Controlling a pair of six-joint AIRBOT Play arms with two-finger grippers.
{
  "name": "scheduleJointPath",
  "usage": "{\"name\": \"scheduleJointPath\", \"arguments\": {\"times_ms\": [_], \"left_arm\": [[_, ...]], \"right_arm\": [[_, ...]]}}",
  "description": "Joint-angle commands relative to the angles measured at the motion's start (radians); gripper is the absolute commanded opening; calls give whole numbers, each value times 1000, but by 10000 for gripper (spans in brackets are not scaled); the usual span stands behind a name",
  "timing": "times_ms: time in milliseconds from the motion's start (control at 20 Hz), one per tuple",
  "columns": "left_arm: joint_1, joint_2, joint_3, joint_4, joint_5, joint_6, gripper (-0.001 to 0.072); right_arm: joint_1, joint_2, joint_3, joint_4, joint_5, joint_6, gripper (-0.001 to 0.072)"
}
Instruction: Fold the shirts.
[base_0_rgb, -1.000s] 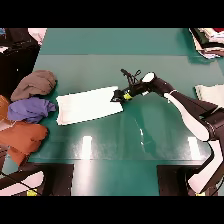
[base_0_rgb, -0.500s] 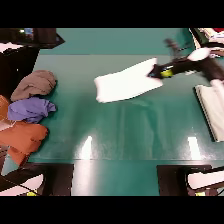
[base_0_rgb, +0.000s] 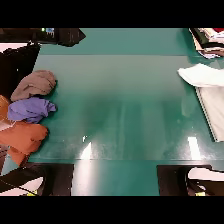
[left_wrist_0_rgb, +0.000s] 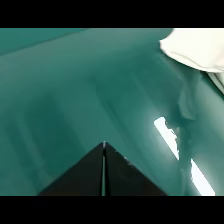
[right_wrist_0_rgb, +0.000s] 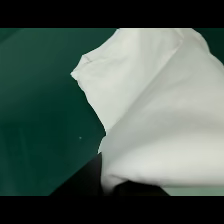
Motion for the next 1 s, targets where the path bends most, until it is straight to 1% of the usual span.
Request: {"name": "scheduleJointPath", "arguments": {"times_ms": [0, 100, 200, 400, 550, 650, 850, 950], "left_arm": [[-10, 0, 0, 0, 19, -3, 27], [-10, 0, 0, 1, 19, -3, 27], [-10, -1, 0, 1, 20, -2, 27], [-10, -1, 0, 1, 13, 0, 28], [-10, -1, 0, 1, 13, 1, 28], [-10, -1, 0, 2, 11, 1, 27], [-10, -1, 0, 2, 0, 9, 28], [-10, -1, 0, 2, -7, 9, 27]], "right_arm": [[-119, -16, 1, 60, -7, -1, 14], [-124, -14, 10, 88, -23, -2, 14], [-124, -14, 77, 102, -8, -2, 14], [-139, -14, 243, 94, 125, -1, 14], [-169, -8, 292, 93, 221, 14, 14], [-201, 36, 238, 93, 230, 18, 14], [-272, 152, 53, 87, 230, 17, 15], [-311, 206, -42, 6, 239, 17, 16]]}}
